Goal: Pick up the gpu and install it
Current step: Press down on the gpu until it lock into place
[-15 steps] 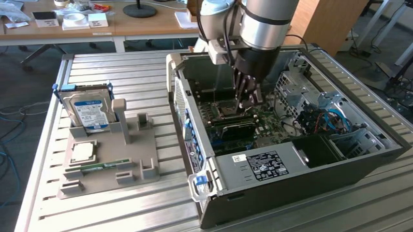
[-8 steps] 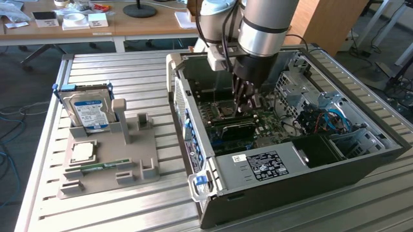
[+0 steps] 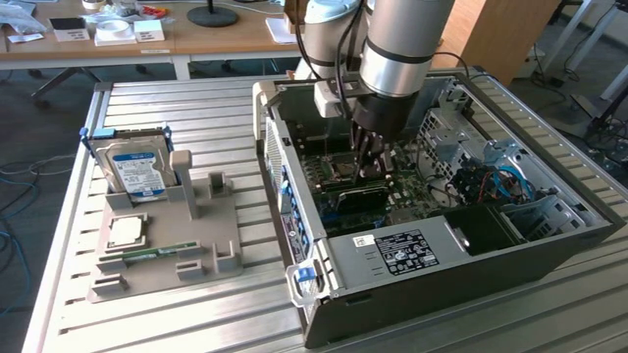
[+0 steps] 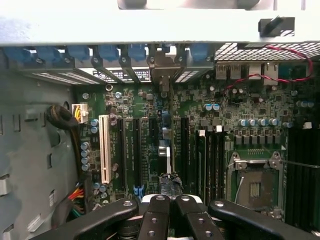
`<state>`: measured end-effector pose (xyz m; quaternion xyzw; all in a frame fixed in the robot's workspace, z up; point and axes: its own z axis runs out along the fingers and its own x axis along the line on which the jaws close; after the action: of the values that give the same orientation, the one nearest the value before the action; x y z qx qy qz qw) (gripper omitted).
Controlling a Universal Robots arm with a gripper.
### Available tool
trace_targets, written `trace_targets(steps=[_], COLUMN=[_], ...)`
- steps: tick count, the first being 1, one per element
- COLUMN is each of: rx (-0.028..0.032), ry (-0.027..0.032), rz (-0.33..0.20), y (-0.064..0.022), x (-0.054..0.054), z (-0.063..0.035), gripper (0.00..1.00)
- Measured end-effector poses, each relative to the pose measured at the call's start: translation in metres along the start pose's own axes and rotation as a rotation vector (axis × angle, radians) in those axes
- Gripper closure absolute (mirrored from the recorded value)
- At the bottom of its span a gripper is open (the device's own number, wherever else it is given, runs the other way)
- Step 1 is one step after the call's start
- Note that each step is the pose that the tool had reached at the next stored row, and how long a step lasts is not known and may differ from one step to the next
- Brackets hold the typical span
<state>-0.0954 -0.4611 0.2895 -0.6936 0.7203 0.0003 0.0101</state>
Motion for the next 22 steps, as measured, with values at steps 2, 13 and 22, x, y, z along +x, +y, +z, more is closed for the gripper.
trace_targets(steps=[2,13,22], rx=[0.0,-0.0001,0.0001], ry=[0.0002,-0.0001,-0.001], rz=[0.0,0.0,0.0], y=[0.0,0.0002,0.0004], x=[0.0,-0.004,-0.004], z=[0.0001,0.0054,0.0117], gripper=[0.89,0.89,0.89])
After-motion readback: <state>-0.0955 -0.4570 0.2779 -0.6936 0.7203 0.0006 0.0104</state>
